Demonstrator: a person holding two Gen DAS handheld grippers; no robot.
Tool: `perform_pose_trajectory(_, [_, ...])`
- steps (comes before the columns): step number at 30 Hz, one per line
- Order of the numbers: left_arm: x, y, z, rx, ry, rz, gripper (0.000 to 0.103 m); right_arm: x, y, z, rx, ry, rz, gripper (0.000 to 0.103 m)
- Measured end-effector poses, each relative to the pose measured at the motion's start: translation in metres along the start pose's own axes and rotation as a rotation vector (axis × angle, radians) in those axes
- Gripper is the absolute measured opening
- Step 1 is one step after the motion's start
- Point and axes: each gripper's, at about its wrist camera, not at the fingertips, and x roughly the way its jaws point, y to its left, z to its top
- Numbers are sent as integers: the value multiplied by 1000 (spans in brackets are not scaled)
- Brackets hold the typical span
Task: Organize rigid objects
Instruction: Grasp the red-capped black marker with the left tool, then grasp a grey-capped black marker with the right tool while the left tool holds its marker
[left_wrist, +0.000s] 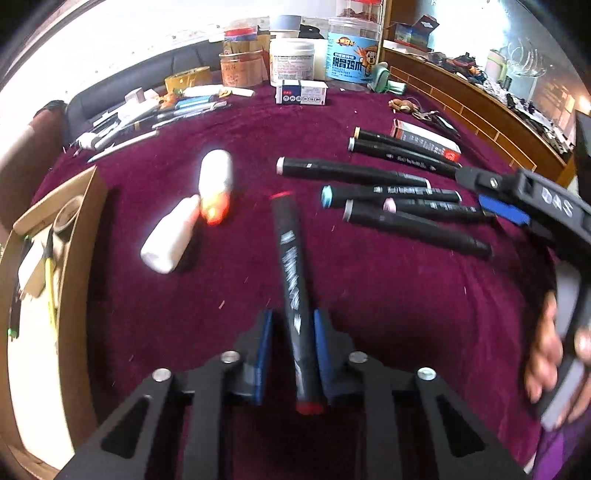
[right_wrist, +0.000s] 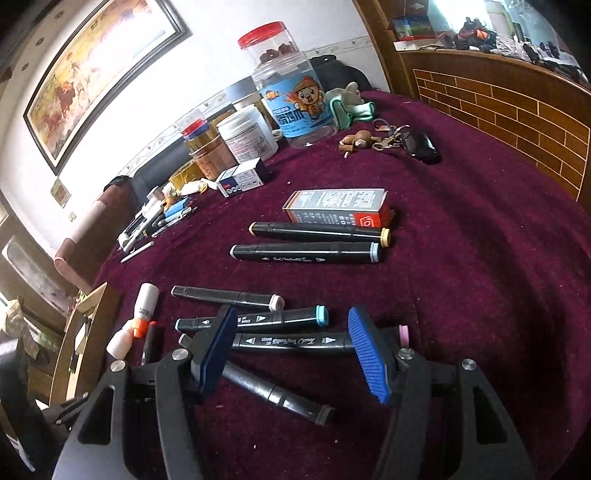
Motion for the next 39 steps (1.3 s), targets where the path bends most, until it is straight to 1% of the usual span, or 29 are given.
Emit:
perform_pose_trajectory(3, [-8, 8, -14, 8, -5, -13, 21, 1, -1, 0, 7, 2, -2, 62])
perform_pose_trajectory(5, [-6, 6, -13, 12, -15, -18, 21, 2, 0, 0, -2, 2, -11, 62])
perform_pose_trajectory(8, [0, -3, -6, 24, -29, 12, 22, 4, 2, 0, -18, 2, -27, 62])
perform_pose_trajectory(10, [5, -8, -1, 30, -54, 9, 22, 4, 2, 0, -25, 2, -38, 62])
perform_pose_trajectory(12, [5, -4, 1, 9, -56, -9, 21, 6, 2, 0, -28, 1, -47, 62])
perform_pose_trajectory(13, [3, 0, 0, -16, -54, -44, 20, 6, 1, 0, -29, 0, -49, 62])
perform_pose_trajectory(14, [1, 5, -3, -37, -50, -74, 14, 6, 1, -1, -30, -2, -54, 62])
perform_pose_trajectory(15, [-1, 8, -4, -54, -48, -90, 14, 6, 1, -1, -32, -3, -57, 62])
perform_pose_trajectory(16, [-7, 13, -8, -70, -57, -100, 14, 7, 2, -1, -35, -4, -60, 62])
perform_pose_trajectory(21, [-41, 22, -20, -85, -131, -128, 14, 9, 9, -3, -75, -4, -92, 65])
perform_pose_trajectory(25, [-66, 32, -29, -108, -186, -157, 14, 6, 11, -2, -84, -4, -118, 65])
perform_pose_trajectory(27, [-75, 38, -34, -114, -207, -159, 14, -5, 11, -2, -83, -19, -107, 65])
perform_pose_trajectory(29, [-82, 44, -39, -119, -224, -163, 14, -22, 12, -2, -103, -30, -72, 65])
perform_pose_trajectory(30, [-86, 47, -41, -126, -233, -165, 14, -28, 13, -2, -118, -22, -58, 66])
perform_pose_trajectory(32, [-91, 52, -45, -137, -248, -165, 14, -38, 14, -1, -165, 21, -17, 66])
perform_pose_trajectory(36, [-95, 57, -50, -161, -267, -174, 14, -37, 20, -5, -248, 127, 38, 66])
perform_pose_trajectory(39, [-92, 58, -52, -165, -261, -178, 14, -25, 30, -13, -324, 184, 24, 66])
